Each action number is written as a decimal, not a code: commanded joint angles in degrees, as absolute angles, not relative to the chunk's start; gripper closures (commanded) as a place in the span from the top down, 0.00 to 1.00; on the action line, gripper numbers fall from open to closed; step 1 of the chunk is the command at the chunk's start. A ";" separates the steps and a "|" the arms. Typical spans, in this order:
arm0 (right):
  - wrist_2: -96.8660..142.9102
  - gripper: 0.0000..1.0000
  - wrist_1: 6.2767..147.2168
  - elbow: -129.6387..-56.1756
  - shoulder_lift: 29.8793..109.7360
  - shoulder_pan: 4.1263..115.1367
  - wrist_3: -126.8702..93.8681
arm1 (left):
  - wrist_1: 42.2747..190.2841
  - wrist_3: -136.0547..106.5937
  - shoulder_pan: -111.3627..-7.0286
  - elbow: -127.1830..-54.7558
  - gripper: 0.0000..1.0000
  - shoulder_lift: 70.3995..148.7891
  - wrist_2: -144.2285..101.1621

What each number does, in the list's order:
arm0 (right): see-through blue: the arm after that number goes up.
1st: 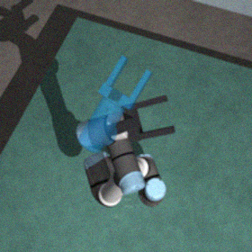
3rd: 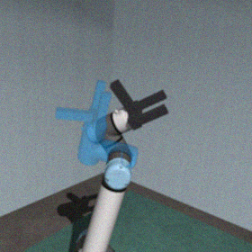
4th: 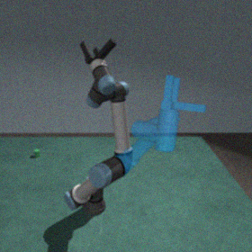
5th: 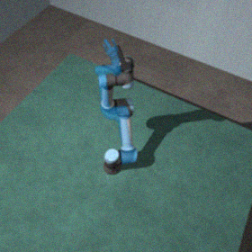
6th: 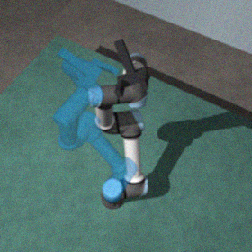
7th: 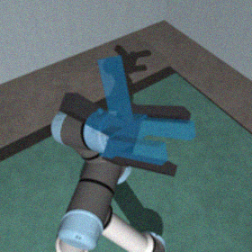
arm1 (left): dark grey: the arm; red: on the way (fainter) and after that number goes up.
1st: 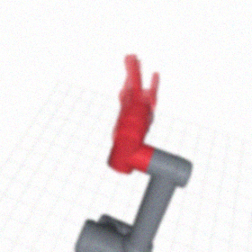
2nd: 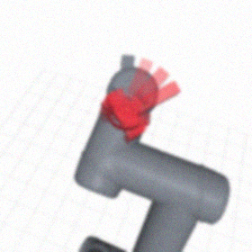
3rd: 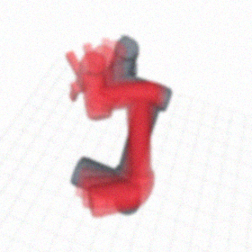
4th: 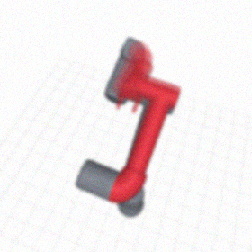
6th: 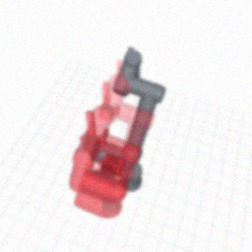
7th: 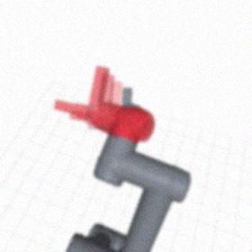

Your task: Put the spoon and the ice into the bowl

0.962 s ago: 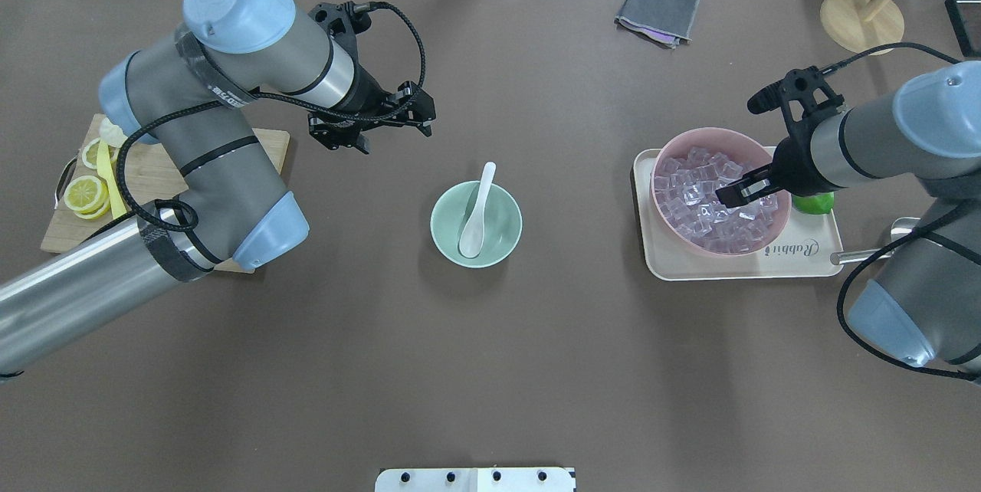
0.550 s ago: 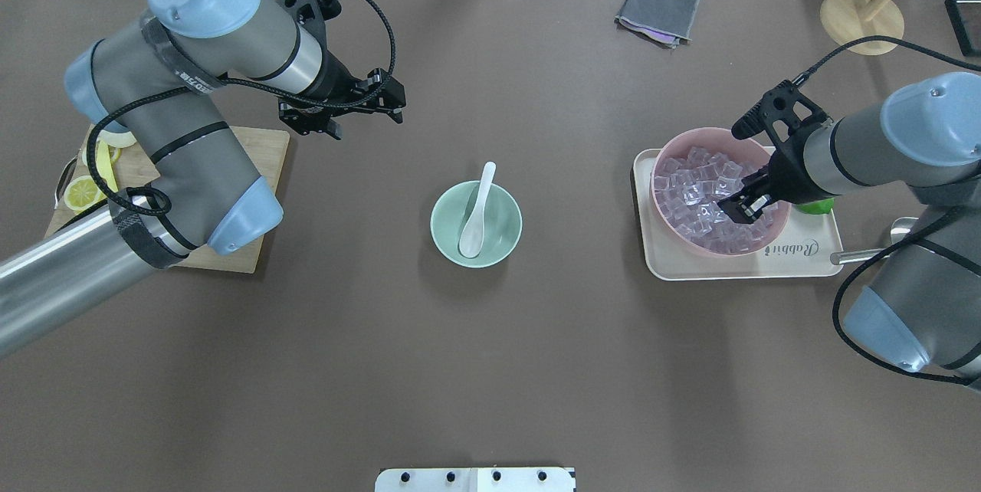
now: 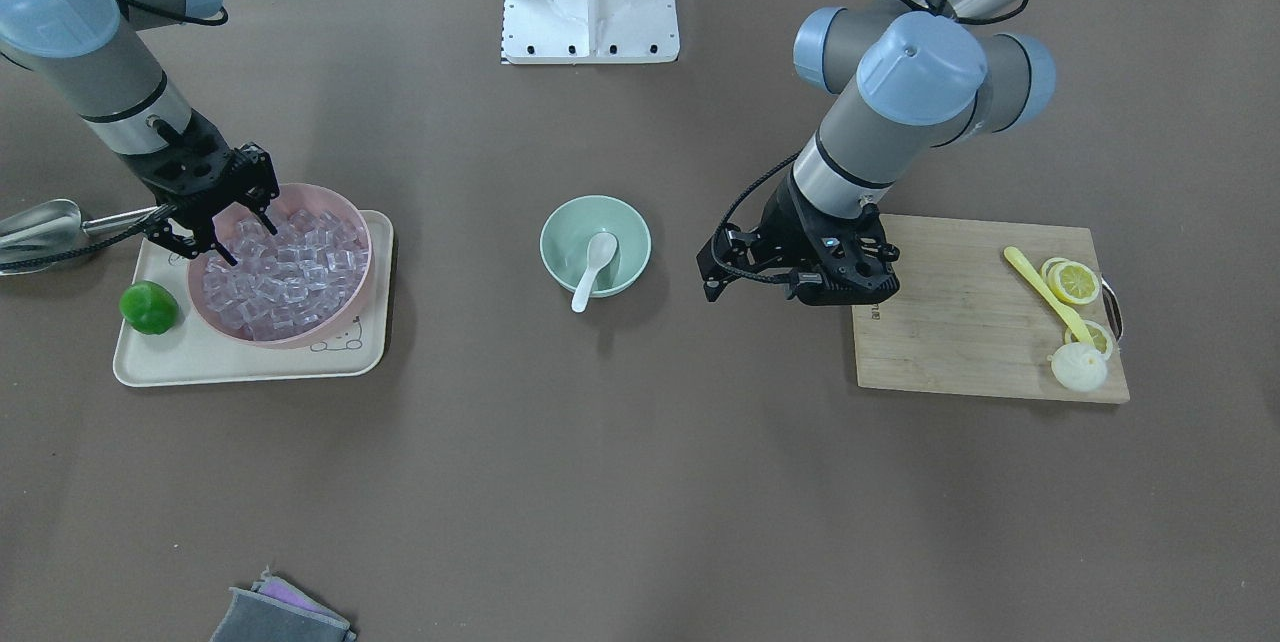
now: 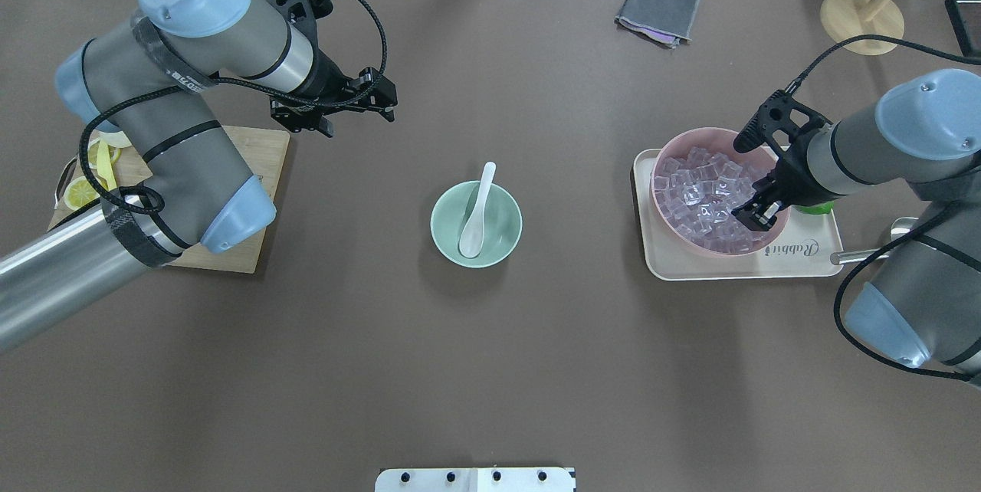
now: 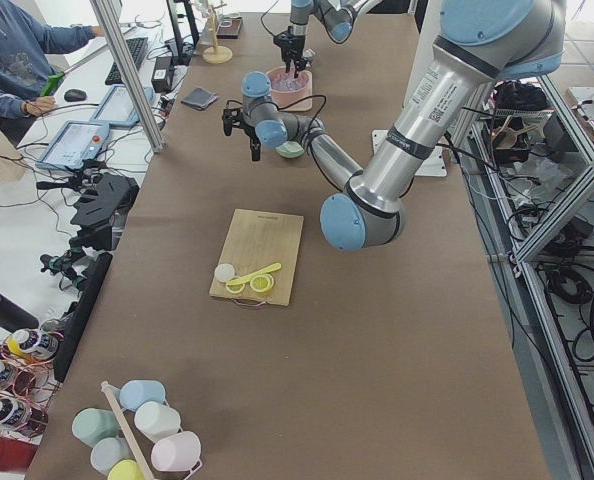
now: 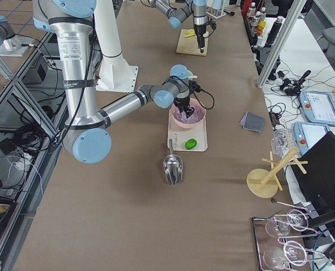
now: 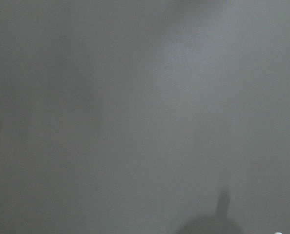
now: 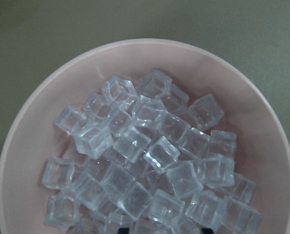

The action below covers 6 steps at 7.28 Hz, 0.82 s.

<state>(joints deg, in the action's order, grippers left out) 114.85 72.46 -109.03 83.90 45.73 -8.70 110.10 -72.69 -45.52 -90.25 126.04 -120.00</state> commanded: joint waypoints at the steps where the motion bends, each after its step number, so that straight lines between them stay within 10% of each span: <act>1: 114.70 0.58 72.34 -107.33 83.50 45.62 -8.00 | 110.13 -72.69 -45.53 -90.09 0.97 125.95 -119.80; 4: 114.87 0.52 71.98 -106.35 83.50 45.61 -8.00 | 110.30 -72.77 -45.53 -90.18 0.97 125.60 -119.79; 6: 114.96 0.00 71.98 -106.70 83.50 45.70 -8.09 | 110.39 -72.86 -45.53 -90.18 0.97 125.68 -119.71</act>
<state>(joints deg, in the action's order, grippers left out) 114.87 72.01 -106.60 83.50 45.66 -8.05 110.35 -72.86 -45.52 -90.18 125.61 -119.73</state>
